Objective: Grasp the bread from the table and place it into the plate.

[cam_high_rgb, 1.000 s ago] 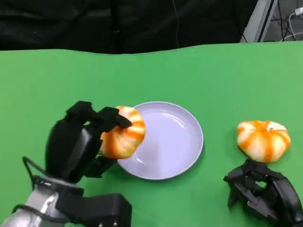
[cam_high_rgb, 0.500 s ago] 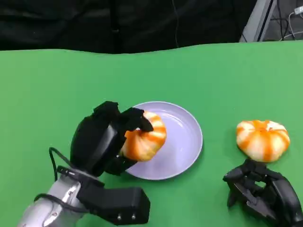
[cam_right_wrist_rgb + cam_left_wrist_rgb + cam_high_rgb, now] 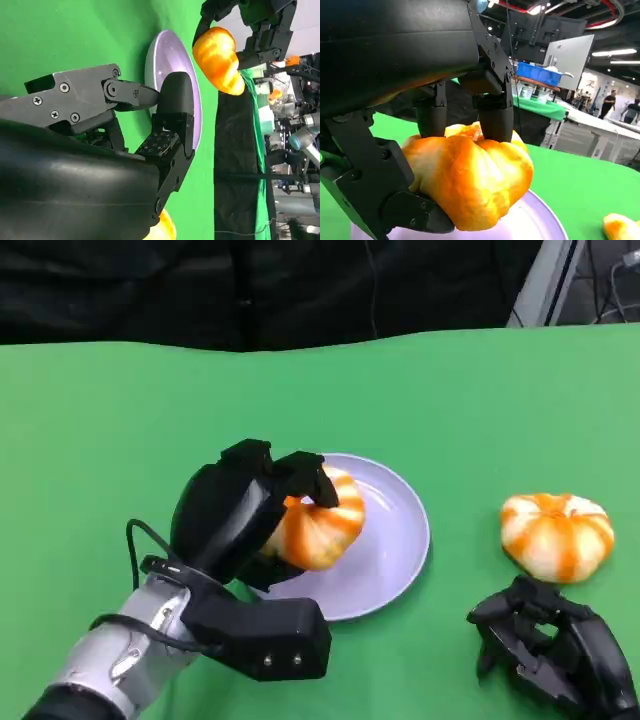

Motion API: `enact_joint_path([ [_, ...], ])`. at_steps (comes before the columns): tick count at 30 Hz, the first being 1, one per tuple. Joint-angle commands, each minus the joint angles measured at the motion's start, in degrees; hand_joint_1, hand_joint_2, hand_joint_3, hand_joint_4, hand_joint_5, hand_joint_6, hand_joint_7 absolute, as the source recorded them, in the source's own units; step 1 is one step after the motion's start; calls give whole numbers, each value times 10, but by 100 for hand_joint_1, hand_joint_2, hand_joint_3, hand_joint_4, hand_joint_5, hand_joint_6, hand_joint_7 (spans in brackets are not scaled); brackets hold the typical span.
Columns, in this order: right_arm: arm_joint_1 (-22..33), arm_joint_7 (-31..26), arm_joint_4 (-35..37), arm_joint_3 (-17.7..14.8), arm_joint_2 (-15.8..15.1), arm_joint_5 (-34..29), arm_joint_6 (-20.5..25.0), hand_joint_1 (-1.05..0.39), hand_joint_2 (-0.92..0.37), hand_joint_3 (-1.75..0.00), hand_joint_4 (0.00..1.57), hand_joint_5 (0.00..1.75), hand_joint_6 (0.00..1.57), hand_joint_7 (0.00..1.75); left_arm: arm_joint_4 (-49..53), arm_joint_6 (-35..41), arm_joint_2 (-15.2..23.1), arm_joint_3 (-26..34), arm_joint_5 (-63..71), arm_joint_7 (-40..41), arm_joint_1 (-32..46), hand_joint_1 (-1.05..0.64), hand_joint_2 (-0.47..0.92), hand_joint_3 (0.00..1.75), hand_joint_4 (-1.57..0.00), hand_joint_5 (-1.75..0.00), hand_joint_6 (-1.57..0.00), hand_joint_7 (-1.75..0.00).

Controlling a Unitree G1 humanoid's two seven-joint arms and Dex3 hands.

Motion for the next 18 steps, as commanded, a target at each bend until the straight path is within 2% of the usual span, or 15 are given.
enact_joint_path([
  [1,8,-5,-3,0,-3,0,-9,-26,-90,-39,64,175,82,105,20,-5,0,-6,-6,-8,-16,-10,61,63,-68,-175,-73,-151],
  [5,2,-7,3,-1,-7,-1,-6,-26,-90,-40,65,175,82,106,72,-2,-15,-21,-2,-24,-53,-11,63,57,-66,-175,-74,-145],
  [18,3,-19,4,0,-8,-11,-17,-26,-90,-43,66,174,82,106,133,-5,-27,-36,-4,-17,-81,-13,70,41,-64,-175,-70,-151],
])
